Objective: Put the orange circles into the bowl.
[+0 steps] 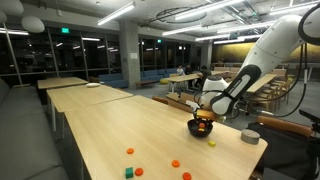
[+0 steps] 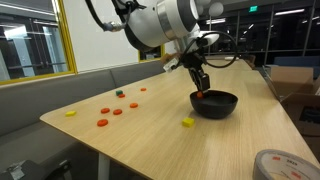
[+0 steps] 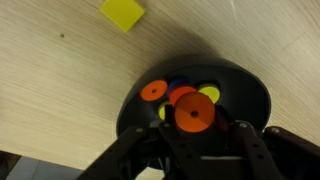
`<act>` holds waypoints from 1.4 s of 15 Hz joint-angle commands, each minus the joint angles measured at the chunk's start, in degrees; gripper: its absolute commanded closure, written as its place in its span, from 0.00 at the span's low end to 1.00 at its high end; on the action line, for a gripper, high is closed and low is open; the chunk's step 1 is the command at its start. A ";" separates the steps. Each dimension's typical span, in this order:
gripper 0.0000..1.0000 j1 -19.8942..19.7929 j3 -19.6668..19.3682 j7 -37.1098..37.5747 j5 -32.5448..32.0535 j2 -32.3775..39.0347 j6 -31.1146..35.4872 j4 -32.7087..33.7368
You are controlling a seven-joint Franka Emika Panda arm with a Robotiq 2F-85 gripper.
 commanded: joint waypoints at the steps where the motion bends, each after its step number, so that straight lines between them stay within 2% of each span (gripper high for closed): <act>1: 0.30 0.39 0.56 -2.02 2.43 2.98 -3.57 4.93; 3: 0.16 0.50 1.37 -3.93 3.81 3.37 -5.78 6.10; 5: 0.02 0.54 3.26 -8.88 5.87 2.71 -8.14 6.71; 6: 0.00 0.73 4.33 -12.21 6.54 2.23 -9.56 7.03; 9: 0.00 1.93 7.97 -20.72 8.67 0.96 -12.43 8.10; 13: 0.00 2.52 13.39 -34.66 17.46 2.04 -14.01 10.16; 17: 0.00 3.23 17.82 -48.18 26.22 6.13 -17.17 13.31; 19: 0.00 4.31 18.42 -49.90 26.11 8.80 -21.31 15.81; 21: 0.00 6.19 17.85 -47.10 23.92 11.55 -25.16 18.45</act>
